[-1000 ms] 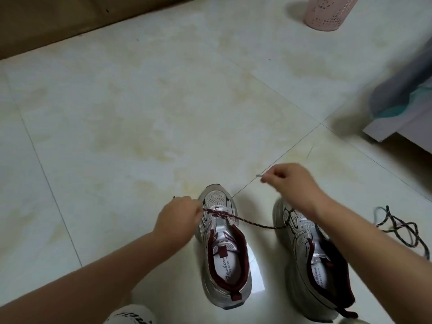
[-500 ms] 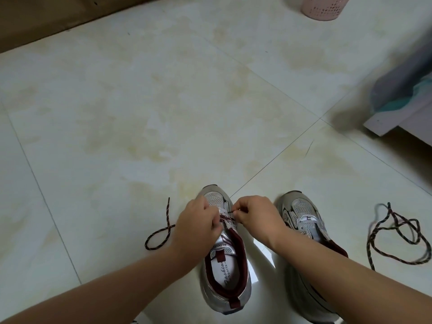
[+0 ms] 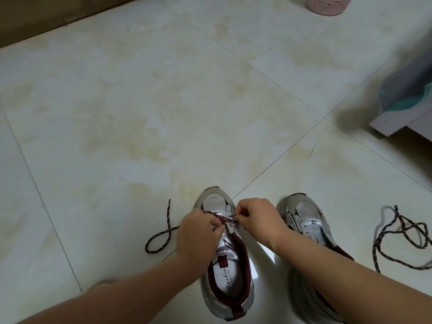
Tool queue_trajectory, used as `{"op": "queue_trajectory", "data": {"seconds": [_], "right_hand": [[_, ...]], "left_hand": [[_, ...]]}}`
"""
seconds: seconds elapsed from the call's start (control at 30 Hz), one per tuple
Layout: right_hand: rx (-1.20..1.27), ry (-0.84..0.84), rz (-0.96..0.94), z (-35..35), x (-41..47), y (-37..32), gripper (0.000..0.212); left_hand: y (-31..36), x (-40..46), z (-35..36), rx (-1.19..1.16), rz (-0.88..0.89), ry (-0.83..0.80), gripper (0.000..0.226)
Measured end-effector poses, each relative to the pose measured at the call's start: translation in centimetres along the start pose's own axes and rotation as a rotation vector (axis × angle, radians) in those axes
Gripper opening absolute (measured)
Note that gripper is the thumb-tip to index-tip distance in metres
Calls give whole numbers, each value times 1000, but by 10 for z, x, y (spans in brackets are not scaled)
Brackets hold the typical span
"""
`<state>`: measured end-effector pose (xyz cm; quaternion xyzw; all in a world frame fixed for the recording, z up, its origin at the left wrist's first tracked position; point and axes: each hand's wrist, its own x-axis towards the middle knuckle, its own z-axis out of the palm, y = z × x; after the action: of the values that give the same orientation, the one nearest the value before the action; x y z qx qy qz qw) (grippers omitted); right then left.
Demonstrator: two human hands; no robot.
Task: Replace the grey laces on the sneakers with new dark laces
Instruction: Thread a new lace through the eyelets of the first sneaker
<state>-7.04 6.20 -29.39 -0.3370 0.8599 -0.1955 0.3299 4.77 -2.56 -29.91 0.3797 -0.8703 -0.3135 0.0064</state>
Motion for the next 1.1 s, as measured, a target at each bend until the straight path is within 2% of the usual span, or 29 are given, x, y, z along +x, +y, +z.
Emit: {"op": "queue_trajectory", "data": {"seconds": [0.13,0.3,0.4,0.47,0.53,0.67,0.8,0.93,1.1], "right_hand": [[-128,-16,-66,-1,7,-5,14],[-346,-67,-190,-3,12,-11,18],[-547,-137,-280,-7,14,-19,15],[-592,-156,-317,-8,16,-22,19],[-566,-139,-286,-5,18,-22,18],[-277,-55,-103,0,22,-16,11],[-116,-50,-18,2,22,-13,8],[-63,-34,-34,10,22,-11,22],[-192,44,-66,14,19,-7,12]], "left_hand": [[3,-3,2,-6,-44,24,24],[6,-1,3,-112,-136,46,18],[8,2,3,-118,-181,46,17],[9,4,3,-117,-192,38,16],[9,5,4,-107,-190,31,16],[8,8,1,-57,-146,11,17],[7,9,0,-29,-114,-10,17],[7,11,0,2,-87,-22,17],[7,14,1,71,-2,-32,20]]}}
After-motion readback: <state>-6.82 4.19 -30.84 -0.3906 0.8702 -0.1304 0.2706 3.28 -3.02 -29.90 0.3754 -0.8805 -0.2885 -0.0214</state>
